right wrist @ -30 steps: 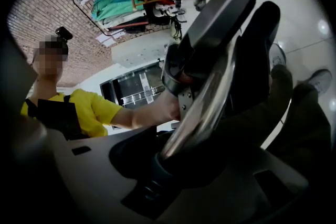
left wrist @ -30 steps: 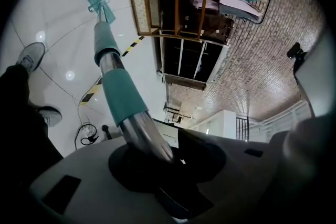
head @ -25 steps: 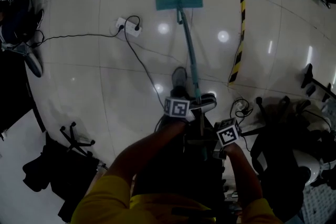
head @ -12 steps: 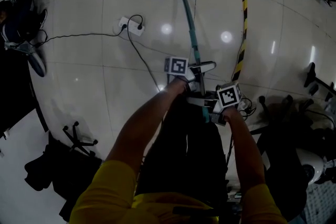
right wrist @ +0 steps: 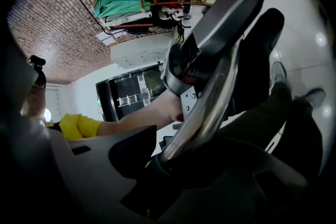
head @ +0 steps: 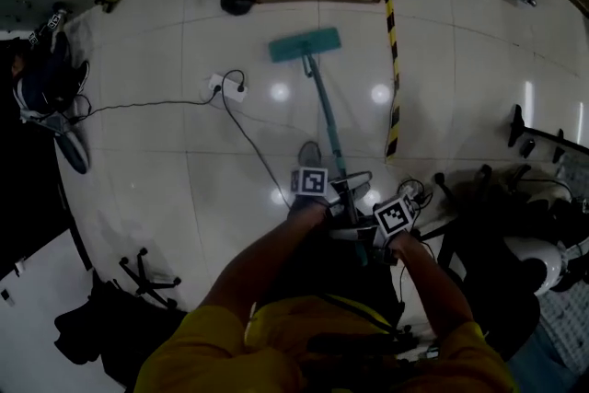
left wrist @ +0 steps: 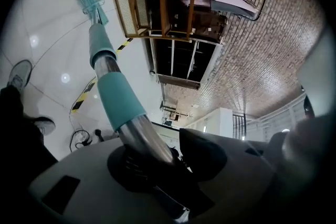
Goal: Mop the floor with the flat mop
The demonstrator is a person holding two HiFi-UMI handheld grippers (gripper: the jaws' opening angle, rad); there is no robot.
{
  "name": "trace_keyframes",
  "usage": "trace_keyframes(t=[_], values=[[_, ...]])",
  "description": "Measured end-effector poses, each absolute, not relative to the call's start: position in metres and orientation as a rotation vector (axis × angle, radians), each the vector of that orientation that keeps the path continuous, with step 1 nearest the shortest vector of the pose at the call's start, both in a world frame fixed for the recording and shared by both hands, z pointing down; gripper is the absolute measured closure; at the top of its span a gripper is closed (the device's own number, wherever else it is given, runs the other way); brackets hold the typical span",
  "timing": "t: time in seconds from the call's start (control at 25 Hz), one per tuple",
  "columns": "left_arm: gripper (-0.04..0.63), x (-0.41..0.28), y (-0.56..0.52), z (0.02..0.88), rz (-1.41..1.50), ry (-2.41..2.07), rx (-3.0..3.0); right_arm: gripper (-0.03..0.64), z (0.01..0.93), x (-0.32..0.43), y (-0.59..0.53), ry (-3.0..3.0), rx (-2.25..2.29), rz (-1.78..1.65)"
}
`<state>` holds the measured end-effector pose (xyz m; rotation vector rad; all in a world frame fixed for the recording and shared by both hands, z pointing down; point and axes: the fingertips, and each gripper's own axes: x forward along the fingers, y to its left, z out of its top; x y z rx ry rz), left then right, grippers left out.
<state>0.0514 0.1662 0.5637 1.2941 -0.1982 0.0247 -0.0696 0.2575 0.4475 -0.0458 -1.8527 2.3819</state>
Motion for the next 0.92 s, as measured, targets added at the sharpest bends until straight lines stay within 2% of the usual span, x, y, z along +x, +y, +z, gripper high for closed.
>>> trace_keyframes(t=[0.32, 0.92], values=[[0.436, 0.073, 0.214, 0.448, 0.073, -0.134, 1.278, 0.465, 0.331, -0.062, 0.297, -1.811, -0.016, 2.484], [0.439, 0.098, 0.222, 0.381, 0.125, -0.070, 1.294, 0.465, 0.266, -0.047, 0.299, -1.830, 0.089, 2.495]])
